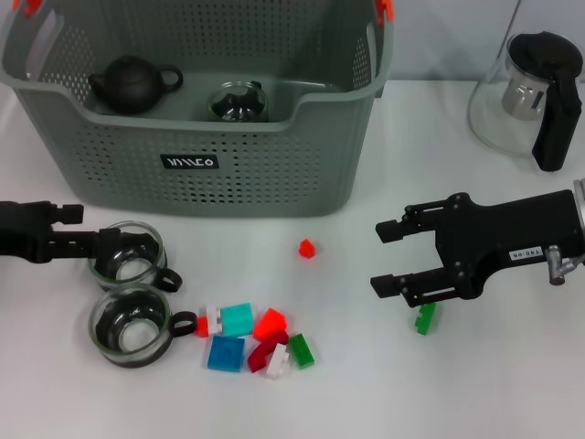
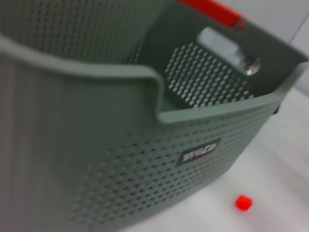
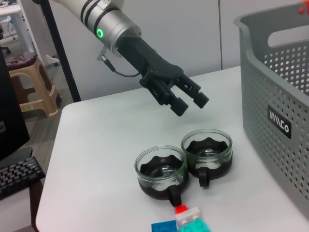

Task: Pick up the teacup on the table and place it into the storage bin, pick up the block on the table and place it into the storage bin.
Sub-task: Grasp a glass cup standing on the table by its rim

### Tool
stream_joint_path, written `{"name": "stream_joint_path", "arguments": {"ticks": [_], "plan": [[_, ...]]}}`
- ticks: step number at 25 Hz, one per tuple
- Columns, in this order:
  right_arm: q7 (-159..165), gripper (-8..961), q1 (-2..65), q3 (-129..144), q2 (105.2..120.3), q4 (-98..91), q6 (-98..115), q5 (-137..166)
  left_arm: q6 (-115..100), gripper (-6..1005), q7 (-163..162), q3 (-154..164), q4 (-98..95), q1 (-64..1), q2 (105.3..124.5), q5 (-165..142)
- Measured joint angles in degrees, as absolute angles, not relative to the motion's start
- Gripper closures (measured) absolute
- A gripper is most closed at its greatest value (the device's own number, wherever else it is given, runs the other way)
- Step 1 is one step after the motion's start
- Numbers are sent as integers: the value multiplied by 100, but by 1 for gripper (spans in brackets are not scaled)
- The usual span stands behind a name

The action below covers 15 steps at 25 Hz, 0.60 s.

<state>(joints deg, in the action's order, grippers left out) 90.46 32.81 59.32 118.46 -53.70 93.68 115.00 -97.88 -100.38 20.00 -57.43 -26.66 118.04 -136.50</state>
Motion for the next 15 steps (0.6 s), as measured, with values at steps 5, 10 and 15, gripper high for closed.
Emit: {"name": "stream_joint_path", "arguments": {"ticks": [5, 10, 15], "plan": [[9042, 191, 3337, 5928, 11829, -5361, 9352, 11500, -9310, 96, -10777, 2346, -5835, -2781, 11814, -13930], [9010, 191, 3362, 5889, 11779, -5361, 9352, 11501, -9061, 99, -11305, 2511, -6058, -2842, 11793, -14085], [9002, 192, 3390, 5841, 11690, -5361, 9372, 11500, -9120, 101, -11881, 2899, -6604, -2876, 11783, -14401]]}}
